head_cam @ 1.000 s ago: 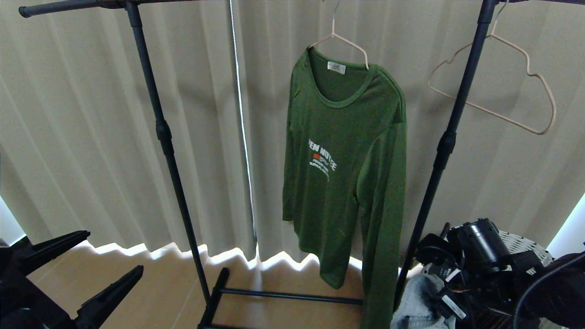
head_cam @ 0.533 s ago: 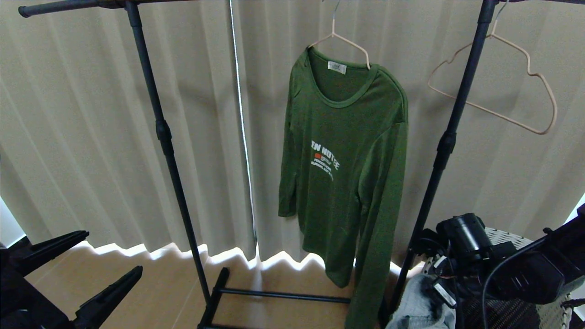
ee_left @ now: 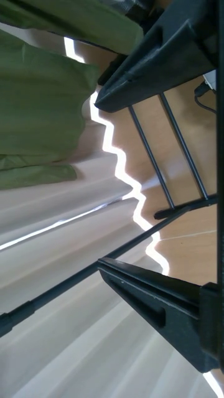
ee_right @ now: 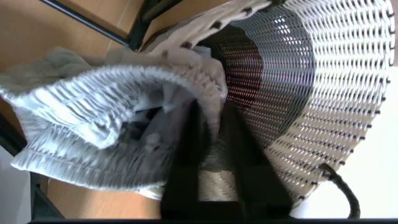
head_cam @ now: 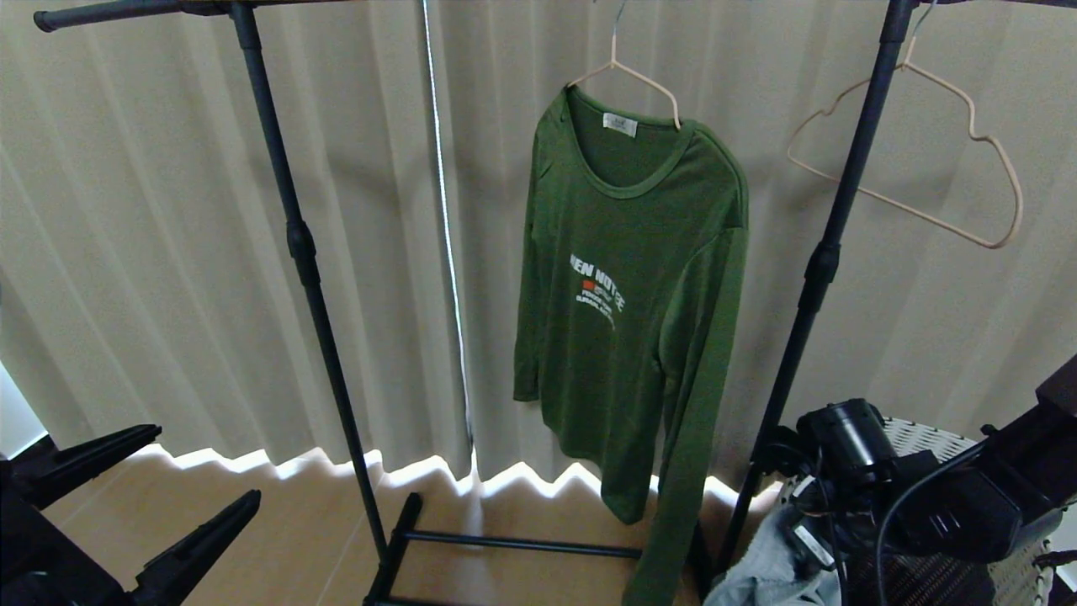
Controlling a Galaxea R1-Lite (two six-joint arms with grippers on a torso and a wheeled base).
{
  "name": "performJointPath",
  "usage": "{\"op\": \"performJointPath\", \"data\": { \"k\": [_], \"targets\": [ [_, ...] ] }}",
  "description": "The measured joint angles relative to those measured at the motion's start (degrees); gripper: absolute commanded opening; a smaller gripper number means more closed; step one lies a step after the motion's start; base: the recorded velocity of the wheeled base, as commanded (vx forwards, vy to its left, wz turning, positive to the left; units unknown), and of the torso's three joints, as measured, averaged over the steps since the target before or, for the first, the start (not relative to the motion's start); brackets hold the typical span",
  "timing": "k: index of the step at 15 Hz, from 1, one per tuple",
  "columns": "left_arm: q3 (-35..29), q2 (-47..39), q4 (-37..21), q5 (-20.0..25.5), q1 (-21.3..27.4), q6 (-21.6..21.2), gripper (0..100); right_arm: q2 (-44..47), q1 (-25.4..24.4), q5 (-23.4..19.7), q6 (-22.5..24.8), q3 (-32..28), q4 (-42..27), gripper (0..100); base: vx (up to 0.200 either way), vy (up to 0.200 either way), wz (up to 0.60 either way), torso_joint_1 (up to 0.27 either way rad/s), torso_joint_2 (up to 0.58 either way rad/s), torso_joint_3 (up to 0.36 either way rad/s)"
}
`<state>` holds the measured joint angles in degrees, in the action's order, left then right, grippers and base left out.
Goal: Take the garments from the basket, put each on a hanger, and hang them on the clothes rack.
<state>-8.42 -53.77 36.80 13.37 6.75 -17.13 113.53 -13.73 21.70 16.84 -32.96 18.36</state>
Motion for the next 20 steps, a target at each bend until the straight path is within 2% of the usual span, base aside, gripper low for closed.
{"op": "performJointPath", "data": {
  "k": [3, 8, 11, 17, 20],
  "targets": [
    [0.4, 0.2, 0.0, 0.1, 0.0, -0.2, 100, -4.5, -0.3, -0.1, -0.4, 2.4, 0.0, 0, 0.0, 0.0, 0.0, 0.0, 0.0, 0.0],
    [0.9, 0.2, 0.1, 0.1, 0.0, -0.3, 100, -22.5, -0.6, -0.9, -0.7, 6.0, -0.1, 0, 0.0, 0.0, 0.0, 0.0, 0.0, 0.0],
    [1.0, 0.2, 0.1, 0.0, 0.0, -0.3, 100, -31.5, -0.6, -1.3, -0.6, 6.7, -0.2, 0, -0.2, 0.0, 0.0, 0.002, 0.0, 0.001],
    [1.2, 0.3, 0.1, 0.1, 0.0, -0.3, 100, -36.4, -0.7, -1.3, -0.4, 6.4, -0.2, 0, -0.2, 0.0, 0.0, 0.001, 0.0, -0.002],
    [1.6, 0.3, 0.1, 0.1, 0.4, -0.3, 100, -36.9, -1.2, -1.3, -0.3, 6.3, -0.2, 0, 0.0, 0.0, 0.0, 0.0, 0.0, 0.0]
  ]
}}
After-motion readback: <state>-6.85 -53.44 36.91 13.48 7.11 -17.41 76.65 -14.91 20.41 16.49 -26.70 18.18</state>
